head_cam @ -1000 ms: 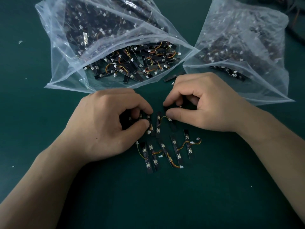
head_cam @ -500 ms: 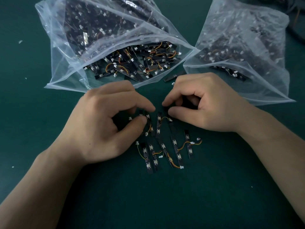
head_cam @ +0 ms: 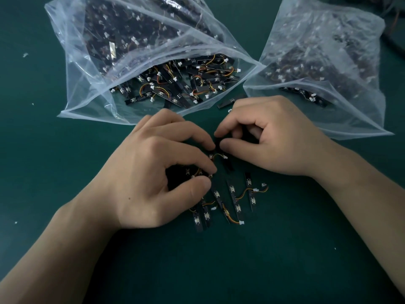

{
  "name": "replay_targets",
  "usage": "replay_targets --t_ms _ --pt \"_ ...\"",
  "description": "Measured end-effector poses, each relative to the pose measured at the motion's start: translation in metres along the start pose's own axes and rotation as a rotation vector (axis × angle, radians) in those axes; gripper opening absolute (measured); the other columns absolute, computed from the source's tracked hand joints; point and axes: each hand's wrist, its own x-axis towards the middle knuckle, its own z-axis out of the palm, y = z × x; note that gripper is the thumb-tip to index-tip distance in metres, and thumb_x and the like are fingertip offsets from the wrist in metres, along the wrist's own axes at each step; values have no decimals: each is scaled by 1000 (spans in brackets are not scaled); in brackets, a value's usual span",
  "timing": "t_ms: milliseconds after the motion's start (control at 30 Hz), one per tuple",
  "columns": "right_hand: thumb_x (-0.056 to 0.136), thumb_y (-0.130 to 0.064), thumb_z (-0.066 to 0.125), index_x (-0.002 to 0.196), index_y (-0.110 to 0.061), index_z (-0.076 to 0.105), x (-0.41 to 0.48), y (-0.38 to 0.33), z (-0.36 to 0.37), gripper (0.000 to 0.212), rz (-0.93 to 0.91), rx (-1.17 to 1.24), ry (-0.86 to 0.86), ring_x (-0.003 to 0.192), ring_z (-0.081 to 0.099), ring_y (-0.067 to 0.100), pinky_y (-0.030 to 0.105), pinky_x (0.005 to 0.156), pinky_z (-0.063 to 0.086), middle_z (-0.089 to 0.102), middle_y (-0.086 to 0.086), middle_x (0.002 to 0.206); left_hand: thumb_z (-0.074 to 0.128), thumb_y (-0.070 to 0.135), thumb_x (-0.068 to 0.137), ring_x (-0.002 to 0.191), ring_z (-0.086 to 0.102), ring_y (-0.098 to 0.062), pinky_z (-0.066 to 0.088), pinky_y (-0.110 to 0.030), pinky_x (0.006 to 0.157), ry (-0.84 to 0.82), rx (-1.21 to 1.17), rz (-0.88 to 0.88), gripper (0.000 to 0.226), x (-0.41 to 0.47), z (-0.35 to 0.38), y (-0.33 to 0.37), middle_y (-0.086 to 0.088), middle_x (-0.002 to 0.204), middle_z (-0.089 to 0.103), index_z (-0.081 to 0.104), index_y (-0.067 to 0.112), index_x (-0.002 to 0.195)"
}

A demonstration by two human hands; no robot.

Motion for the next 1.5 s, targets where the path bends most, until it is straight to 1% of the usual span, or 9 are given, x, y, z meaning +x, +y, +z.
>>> replay_targets --t_ms 200,367,533,767,933,1267,1333,1433,1500 --pt "94 -25 67 107 -22 79 -1 -1 -2 17 19 59 -11 72 56 -3 16 66 35 56 -26 80 60 44 89 109 58 -25 41 -55 95 33 59 -23 27 1 2 2 12 114 69 82 30 95" --pt "87 -37 77 110 -24 78 -2 -3 -5 26 -25 -30 -78 73 54 -6 16 67 35 56 -17 86 60 43 89 108 58 -24 41 -54 96 46 46 -46 26 2 3 2 12 113 68 82 30 94" --pt "88 -24 83 98 -21 77 -2 0 -6 12 -52 -23 -98 76 54 -11 9 67 35 58 -13 90 59 43 89 108 58 -24 41 -53 97 47 25 -57 25 2 3 1 13 113 68 81 31 93" --pt "83 -16 78 85 -26 70 -2 5 -21 13 4 61 -212 73 57 21 30 66 47 63 -10 95 60 43 89 108 59 -23 42 -54 98 50 12 -67 24 2 3 2 13 113 68 81 30 92" --pt "88 -3 75 104 -25 79 -1 9 -20 28 5 65 -179 69 56 21 26 64 45 65 -9 92 60 43 89 109 58 -22 42 -53 98 48 5 -76 23 2 3 2 15 113 67 81 31 91" --pt "89 -1 67 88 -20 67 -5 11 -10 19 -30 250 34 60 49 19 21 70 39 64 5 114 60 43 89 110 59 -23 42 -55 99 44 0 -78 25 2 3 2 14 113 68 81 31 92" --pt "89 1 65 88 -17 66 -5 11 -9 18 -48 263 37 65 56 15 26 68 40 67 8 118 60 43 89 110 59 -23 42 -55 99 45 -1 -83 25 2 3 2 15 113 67 81 31 92" --pt "89 -2 65 89 -17 64 -6 14 -7 16 -47 310 49 66 56 34 41 62 44 71 -7 109 60 43 89 110 59 -23 42 -56 98 43 0 -80 25 2 2 2 14 113 67 81 31 92" --pt "90 -10 71 91 -18 65 -6 13 -6 10 -54 266 89 66 53 28 38 60 42 68 -2 98 60 43 89 110 59 -23 42 -56 97 42 1 -76 25 2 2 1 14 113 68 81 31 92"
